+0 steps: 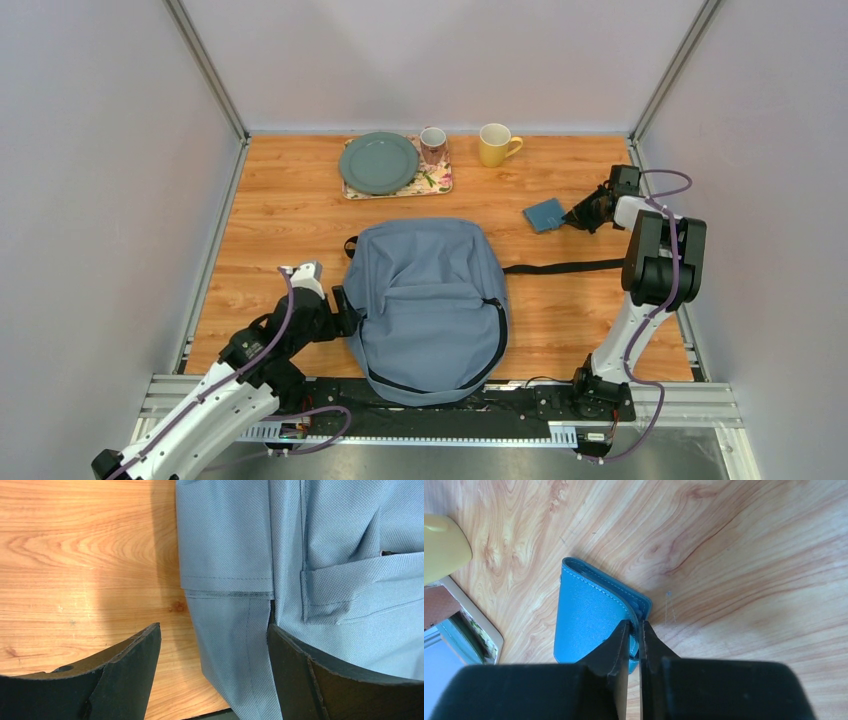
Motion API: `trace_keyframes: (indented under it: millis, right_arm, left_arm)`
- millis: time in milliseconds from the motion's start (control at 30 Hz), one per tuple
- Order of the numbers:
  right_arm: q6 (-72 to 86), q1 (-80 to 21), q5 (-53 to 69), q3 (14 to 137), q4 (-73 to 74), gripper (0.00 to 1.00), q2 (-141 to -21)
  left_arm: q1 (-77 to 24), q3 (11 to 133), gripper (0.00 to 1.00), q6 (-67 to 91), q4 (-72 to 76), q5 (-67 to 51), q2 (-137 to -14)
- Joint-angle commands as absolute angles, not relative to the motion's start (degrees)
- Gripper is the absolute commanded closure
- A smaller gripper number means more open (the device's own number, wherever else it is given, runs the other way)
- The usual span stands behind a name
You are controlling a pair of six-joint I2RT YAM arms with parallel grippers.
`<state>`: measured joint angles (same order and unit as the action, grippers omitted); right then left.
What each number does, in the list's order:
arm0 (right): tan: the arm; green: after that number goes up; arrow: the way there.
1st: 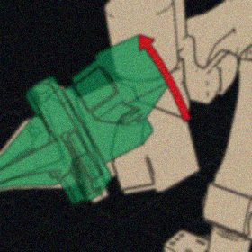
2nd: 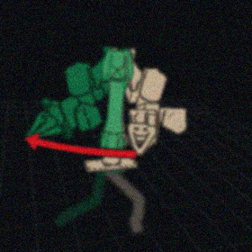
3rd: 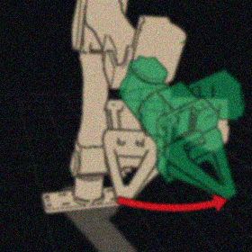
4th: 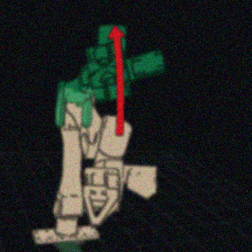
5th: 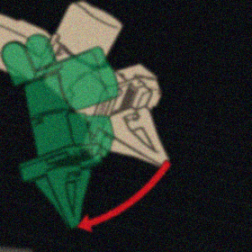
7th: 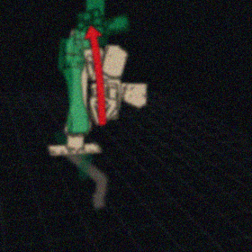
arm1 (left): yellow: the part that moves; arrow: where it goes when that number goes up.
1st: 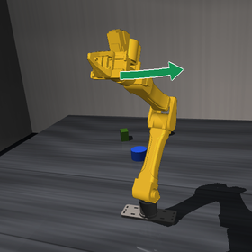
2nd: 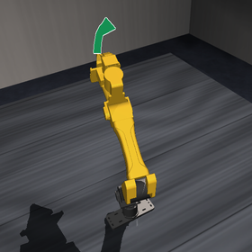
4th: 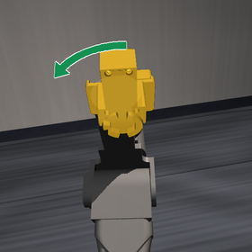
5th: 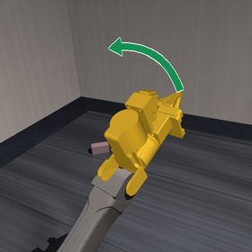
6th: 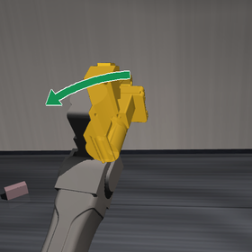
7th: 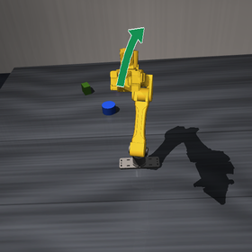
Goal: Pack the student bag
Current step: Pick up the personal item from the center of the board.
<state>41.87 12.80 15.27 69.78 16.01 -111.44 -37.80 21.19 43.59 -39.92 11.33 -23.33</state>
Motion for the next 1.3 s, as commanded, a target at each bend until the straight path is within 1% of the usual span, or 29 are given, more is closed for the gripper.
trace_keyframes:
  millis: [0, 33, 67, 100, 133, 400, 533, 633, 667, 767, 900, 1100, 1200, 1267]
  right_arm:
    - [40.17, 12.57, 15.29, 70.75, 17.67, 0.92, -112.15]
    - [40.25, 12.57, 15.29, 70.66, 17.58, 0.93, -112.15]
    - [40.17, 12.57, 15.29, 70.75, 17.67, 0.97, -112.15]
    - [40.17, 12.57, 15.47, 70.75, 17.67, 0.99, -112.15]
    - [40.17, 12.57, 15.64, 70.75, 17.67, 1.00, -112.06]
    - [39.90, 12.39, 16.08, 69.87, 17.31, 1.00, -109.25]
    - [39.64, 12.30, 17.66, 68.65, 17.14, 1.00, -104.78]
    - [39.55, 12.22, 18.63, 68.29, 17.40, 1.00, -100.83]
    - [39.46, 12.22, 19.15, 68.20, 17.66, 1.00, -99.85]
    - [39.11, 11.87, 20.39, 68.12, 18.98, 1.00, -95.90]
    - [38.85, 11.43, 21.88, 67.33, 20.21, 1.00, -90.45]
    - [38.50, 8.71, 27.06, 67.14, 22.85, 1.00, -80.09]
    - [37.36, 5.55, 30.75, 68.55, 24.43, 1.00, -76.65]
    - [36.48, 3.27, 36.28, 69.52, 24.96, 1.00, -75.77]
  left_arm:
    - [-37.88, 24.08, 0.15, 43.68, -41.39, 12.83, -21.54]
    - [-37.88, 24.17, 0.15, 43.77, -41.74, 13.01, -21.27]
    - [-37.88, 24.26, 0.15, 43.68, -41.92, 13.18, -21.18]
    - [-37.88, 24.34, 0.15, 43.68, -42.10, 13.18, -21.18]
    - [-37.88, 24.52, 0.15, 43.68, -42.27, 13.18, -21.09]
    - [-37.79, 24.96, 0.15, 43.33, -42.28, 12.92, -20.92]
    - [-37.88, 26.10, 0.14, 42.63, -41.84, 12.57, -21.27]
    - [-37.88, 28.03, 0.13, 41.05, -41.40, 12.57, -22.49]
    - [-37.88, 28.73, 0.09, 40.26, -41.48, 12.66, -23.11]
    - [-37.88, 31.46, 0.09, 38.59, -40.61, 12.40, -25.57]
    - [-37.88, 34.53, 0.09, 35.95, -34.56, 8.63, -28.65]
    - [-37.79, 38.22, 0.08, 32.35, -24.90, 2.39, -36.63]
    - [-37.88, 40.51, 0.08, 29.89, -19.54, -1.21, -40.50]
    - [-37.79, 42.87, 0.08, 26.99, -17.24, -3.42, -42.70]
